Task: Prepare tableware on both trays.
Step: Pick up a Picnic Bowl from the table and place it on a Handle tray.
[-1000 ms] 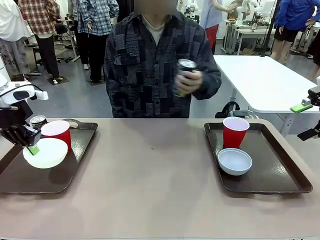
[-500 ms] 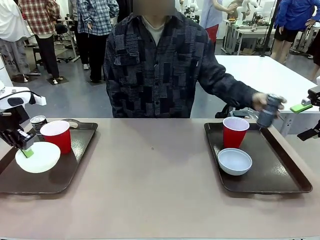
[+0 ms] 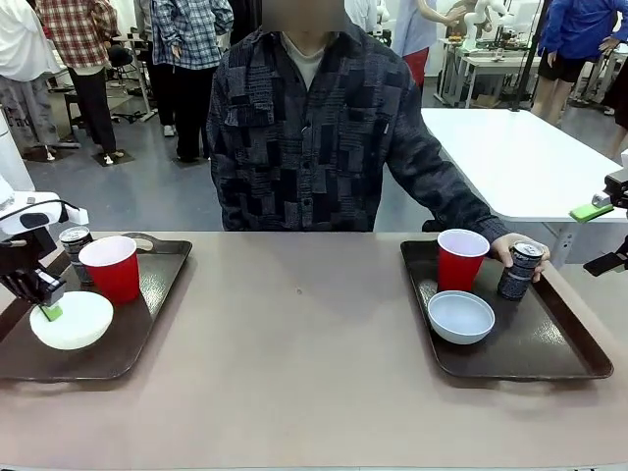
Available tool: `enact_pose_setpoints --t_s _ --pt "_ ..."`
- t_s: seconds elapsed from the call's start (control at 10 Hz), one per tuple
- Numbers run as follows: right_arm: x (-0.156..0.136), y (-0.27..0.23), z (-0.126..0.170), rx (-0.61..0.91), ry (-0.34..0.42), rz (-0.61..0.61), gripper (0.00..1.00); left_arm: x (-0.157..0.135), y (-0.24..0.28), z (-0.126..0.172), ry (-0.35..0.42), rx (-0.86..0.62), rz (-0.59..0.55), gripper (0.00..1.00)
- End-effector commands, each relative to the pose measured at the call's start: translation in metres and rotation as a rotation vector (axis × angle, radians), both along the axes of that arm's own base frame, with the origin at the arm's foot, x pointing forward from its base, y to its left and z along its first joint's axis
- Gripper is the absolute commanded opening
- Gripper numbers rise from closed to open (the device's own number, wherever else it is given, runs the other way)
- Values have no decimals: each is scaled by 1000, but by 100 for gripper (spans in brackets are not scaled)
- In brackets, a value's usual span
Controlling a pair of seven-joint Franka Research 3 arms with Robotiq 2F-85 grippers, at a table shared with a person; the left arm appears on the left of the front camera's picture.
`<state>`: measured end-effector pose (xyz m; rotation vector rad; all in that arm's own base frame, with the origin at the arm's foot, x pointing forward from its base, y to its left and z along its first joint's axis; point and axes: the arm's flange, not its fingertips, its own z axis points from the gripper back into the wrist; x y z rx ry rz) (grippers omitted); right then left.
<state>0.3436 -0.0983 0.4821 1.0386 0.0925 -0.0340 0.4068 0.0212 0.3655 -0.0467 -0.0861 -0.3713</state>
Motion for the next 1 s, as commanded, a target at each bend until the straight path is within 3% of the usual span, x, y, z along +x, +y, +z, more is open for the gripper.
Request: enact_pose_setpoints --t_s 0.0,0.2,0.3,0.4,0.5,0.6,0.7,0.8,0.9 --pt "2 1 1 1 -5 3 99 -53 1 -40 -33 19 16 4" --pt "2 1 1 1 -5 3 99 -50 3 -46 -29 28 29 4" --pt "2 1 1 1 -5 3 99 -49 4 -44 -30 30 33 64" --pt "2 1 1 1 -5 3 99 -50 4 -40 -38 25 35 64" --pt "2 1 1 1 -5 3 99 -51 4 -35 -45 16 34 100" --pt "2 1 1 1 -5 3 99 -55 4 -27 -54 11 34 67" --pt "2 1 1 1 -5 3 99 -53 4 -18 -69 31 35 100" --pt "2 1 1 1 -5 3 99 -59 2 -11 -73 26 33 87" --pt "2 1 1 1 -5 3 99 -60 1 -2 -73 25 24 100"
